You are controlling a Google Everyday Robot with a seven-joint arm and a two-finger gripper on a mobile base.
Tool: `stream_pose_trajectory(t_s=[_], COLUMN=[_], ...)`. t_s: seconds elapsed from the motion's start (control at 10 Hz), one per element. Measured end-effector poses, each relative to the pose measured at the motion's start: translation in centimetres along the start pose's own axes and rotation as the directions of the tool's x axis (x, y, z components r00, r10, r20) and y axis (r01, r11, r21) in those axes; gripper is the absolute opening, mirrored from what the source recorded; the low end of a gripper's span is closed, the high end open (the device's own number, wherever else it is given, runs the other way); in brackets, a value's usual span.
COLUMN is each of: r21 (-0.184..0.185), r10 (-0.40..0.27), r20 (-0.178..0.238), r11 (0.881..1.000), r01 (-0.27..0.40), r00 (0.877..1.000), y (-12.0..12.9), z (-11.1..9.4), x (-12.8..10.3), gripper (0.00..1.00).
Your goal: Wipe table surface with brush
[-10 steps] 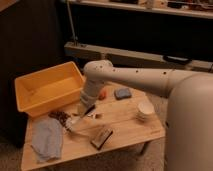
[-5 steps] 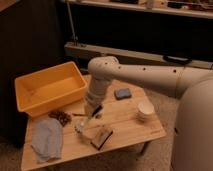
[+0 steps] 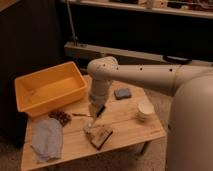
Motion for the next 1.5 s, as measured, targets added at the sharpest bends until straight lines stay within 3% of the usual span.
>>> stream_pose_trajectory(t_s=[0.3, 0.5, 0.7, 0.8, 1.0, 1.3, 1.5], r21=[0.04, 0.039, 0.019, 0.004, -0.011, -0.038, -0.08], r10=[0.057, 0.115, 0.167, 0.19, 0.207, 0.217, 0.206], r20=[-0.029, -0.01, 0.039, 0.088, 0.132, 0.15, 0.175], r11=[0.998, 0.993, 0.986, 0.982, 0.978, 0.976, 0.978], r01=[-0.056, -0.114, -0.168, -0.191, -0.207, -0.214, -0.194], r00=[0.998, 0.993, 0.985, 0.978, 0.969, 0.965, 0.963], y=[-2.1, -3.7, -4.7, -4.9, -4.9, -5.0, -4.3], z=[0.6, 1.0, 1.2, 1.1, 1.1, 1.7, 2.1], x=[0.1, 0.2, 0.1, -0.5, -1.7, -2.8, -3.8], gripper=[0.0, 0.0, 0.0, 0.0, 0.0, 0.0, 0.0])
